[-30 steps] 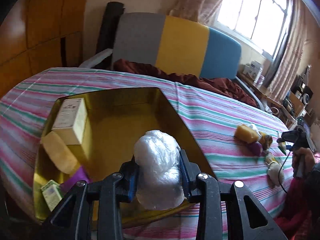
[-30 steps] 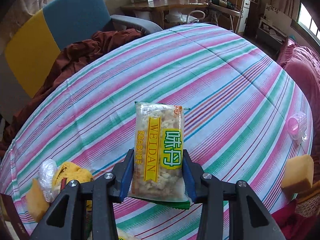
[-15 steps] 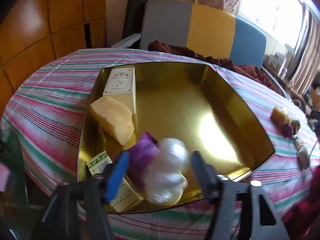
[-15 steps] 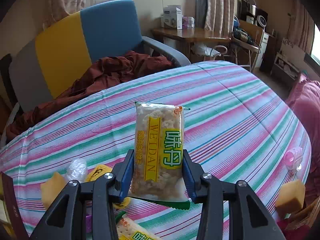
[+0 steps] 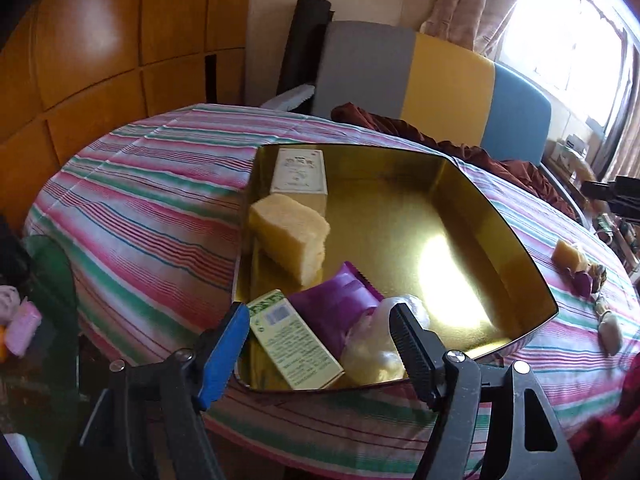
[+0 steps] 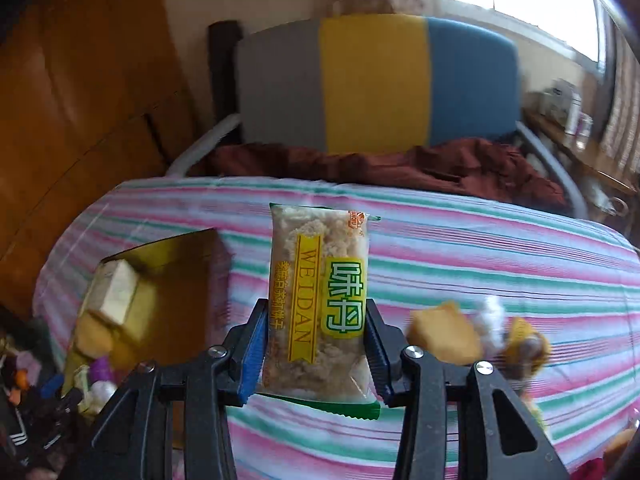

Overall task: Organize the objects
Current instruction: 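Release the bundle into the gold tray with left gripper while right gripper drops the cracker bag there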

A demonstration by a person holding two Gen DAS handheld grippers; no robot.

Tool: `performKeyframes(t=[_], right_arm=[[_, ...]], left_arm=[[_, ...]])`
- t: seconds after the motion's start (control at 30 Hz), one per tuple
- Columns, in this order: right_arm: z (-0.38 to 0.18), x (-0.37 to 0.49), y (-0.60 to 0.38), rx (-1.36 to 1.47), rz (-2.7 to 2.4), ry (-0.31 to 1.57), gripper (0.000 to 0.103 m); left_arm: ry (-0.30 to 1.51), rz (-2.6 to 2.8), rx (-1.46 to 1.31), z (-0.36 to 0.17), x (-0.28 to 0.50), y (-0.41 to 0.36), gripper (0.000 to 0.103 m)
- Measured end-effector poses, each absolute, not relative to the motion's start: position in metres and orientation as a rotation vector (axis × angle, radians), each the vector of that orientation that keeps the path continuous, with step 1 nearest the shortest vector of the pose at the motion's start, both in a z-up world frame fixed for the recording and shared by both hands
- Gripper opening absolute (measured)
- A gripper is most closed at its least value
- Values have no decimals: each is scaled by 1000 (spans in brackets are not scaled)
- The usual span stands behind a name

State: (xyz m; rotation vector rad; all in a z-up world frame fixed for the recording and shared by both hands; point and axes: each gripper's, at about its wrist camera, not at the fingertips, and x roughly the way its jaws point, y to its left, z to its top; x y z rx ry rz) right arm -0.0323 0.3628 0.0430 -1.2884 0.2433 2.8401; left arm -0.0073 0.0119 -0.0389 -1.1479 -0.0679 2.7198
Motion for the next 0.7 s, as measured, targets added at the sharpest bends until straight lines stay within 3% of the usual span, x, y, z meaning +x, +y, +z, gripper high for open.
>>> performKeyframes(t=[0.23, 0.4, 0.7], right_arm=[[-20, -79, 216, -1719, 2902, 166, 45], [-59, -93, 169, -1986, 2881, 364, 47], [-47, -70, 185, -1876, 2906, 365, 49]], left_arm=[[-102, 2763, -1094, -28, -2, 1, 74], [-119, 2776, -1063, -24, 0, -5, 76], [-121, 2791, -1094, -27, -1, -4, 77]])
